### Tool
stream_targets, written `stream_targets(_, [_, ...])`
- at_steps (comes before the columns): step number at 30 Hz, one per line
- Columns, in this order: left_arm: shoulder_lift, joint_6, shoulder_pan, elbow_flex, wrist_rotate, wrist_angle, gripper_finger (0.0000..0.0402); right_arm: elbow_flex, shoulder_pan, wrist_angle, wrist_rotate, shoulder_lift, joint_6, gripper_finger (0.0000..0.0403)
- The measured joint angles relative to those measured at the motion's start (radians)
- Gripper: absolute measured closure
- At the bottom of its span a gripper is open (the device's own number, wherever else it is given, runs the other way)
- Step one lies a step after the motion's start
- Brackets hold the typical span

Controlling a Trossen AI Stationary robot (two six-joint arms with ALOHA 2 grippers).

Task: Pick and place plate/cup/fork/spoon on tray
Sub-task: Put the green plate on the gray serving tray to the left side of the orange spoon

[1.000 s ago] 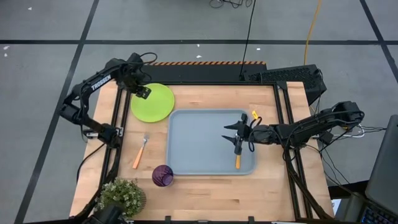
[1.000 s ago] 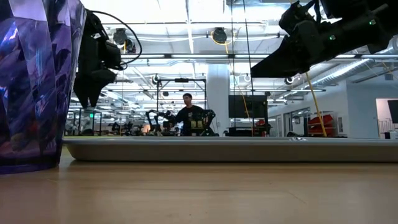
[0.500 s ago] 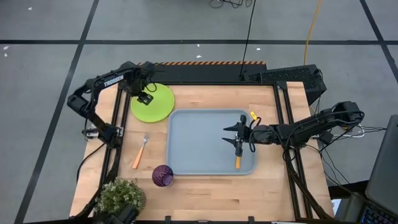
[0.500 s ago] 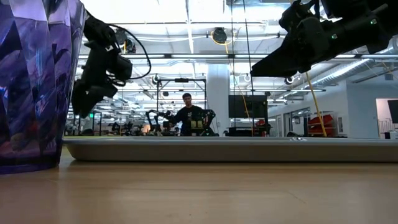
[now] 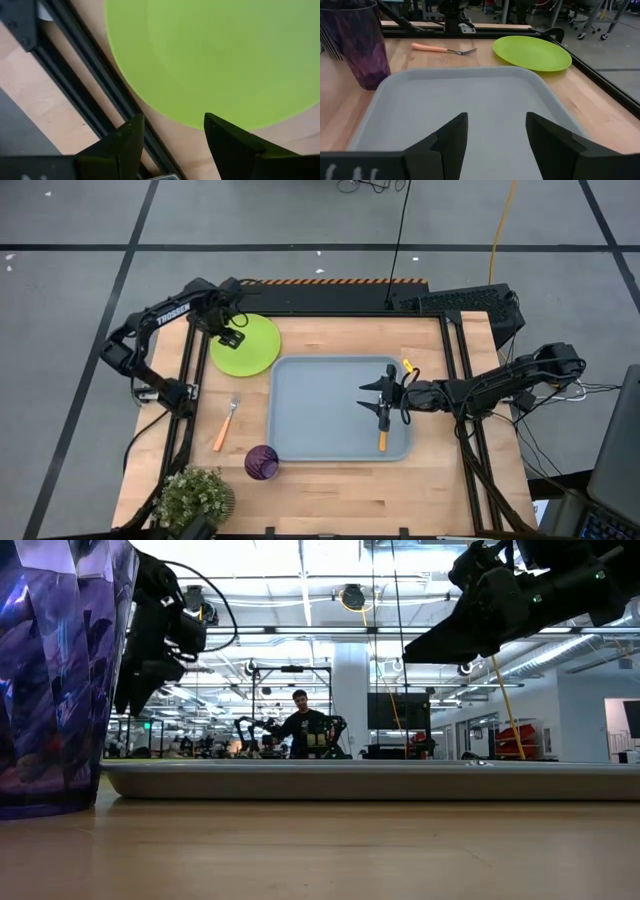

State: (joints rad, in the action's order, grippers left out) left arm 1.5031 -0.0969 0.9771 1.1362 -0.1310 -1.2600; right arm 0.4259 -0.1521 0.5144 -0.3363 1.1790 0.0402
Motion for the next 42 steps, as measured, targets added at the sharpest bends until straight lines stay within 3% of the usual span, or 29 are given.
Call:
stream_targets(4, [-0.051, -0.006, 0.0, 0.0, 0.028, 0.0, 0.0192, 0.0, 0.0, 0.0, 0.0, 0.0, -0.008, 0.0209])
stream_targets(13, [-0.152, -0.13, -0.038, 0.0, 0.225, 0.013, 0.0192, 0.0, 0.0, 0.001, -0.001, 0.0, 0.007, 0.0209])
stream_targets(18, [-0.15, -0.239, -0.109, 0.0, 0.379, 0.138, 0.0192, 0.0, 0.0, 0.017, 0.0, 0.0, 0.008, 0.0209])
stream_targets(21, [-0.141, -0.28, -0.164, 0.0, 0.392, 0.28, 0.0192, 0.0, 0.0, 0.017, 0.0, 0.0, 0.016, 0.0209])
stream_targets(23, [-0.142, -0.263, -0.191, 0.0, 0.364, 0.355, 0.0192, 0.0, 0.0, 0.017, 0.0, 0.0, 0.019, 0.0209])
stream_targets(26, [-0.135, -0.197, -0.232, 0.0, 0.228, 0.387, 0.0192, 0.0, 0.0, 0.017, 0.001, 0.0, 0.019, 0.0209])
stream_targets(39, [0.018, 0.117, -0.547, 0.0, -0.234, 0.207, 0.0193, 0.0, 0.0, 0.02, 0.0, 0.0, 0.019, 0.0209])
stream_targets(42, [0.018, 0.123, -0.607, 0.0, -0.279, 0.206, 0.0193, 0.0, 0.0, 0.016, 0.0, 0.0, 0.019, 0.0209])
